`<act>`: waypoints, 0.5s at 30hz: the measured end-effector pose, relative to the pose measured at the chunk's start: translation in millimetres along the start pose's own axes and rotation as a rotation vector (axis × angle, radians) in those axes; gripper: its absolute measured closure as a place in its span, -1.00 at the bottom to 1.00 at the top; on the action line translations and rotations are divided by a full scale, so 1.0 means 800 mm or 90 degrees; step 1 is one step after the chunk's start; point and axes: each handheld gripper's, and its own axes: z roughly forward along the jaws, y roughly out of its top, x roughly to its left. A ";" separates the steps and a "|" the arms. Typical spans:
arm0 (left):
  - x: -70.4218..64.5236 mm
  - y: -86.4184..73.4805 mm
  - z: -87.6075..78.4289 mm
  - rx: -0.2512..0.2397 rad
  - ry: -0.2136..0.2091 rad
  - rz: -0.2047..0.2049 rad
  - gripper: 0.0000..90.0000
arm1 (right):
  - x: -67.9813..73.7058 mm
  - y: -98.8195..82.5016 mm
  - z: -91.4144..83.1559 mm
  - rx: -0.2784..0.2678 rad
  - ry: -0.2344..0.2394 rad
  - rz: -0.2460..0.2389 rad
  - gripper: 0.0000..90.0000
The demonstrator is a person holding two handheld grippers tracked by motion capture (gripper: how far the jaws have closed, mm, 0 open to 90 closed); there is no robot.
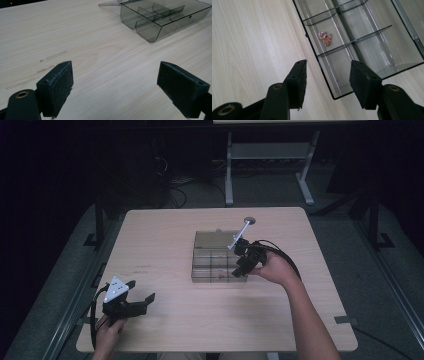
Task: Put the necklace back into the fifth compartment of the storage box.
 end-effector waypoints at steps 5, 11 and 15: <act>0.000 0.000 0.000 0.002 0.000 0.001 -0.71 | 0.000 -0.006 -0.002 -0.002 -0.002 0.005 -0.01; 0.000 0.000 0.000 0.000 0.000 0.000 -0.71 | 0.001 -0.011 -0.002 -0.002 -0.009 0.010 -0.09; 0.000 0.000 0.000 0.000 0.000 0.000 -0.71 | 0.002 -0.014 -0.002 -0.001 -0.010 0.014 -0.13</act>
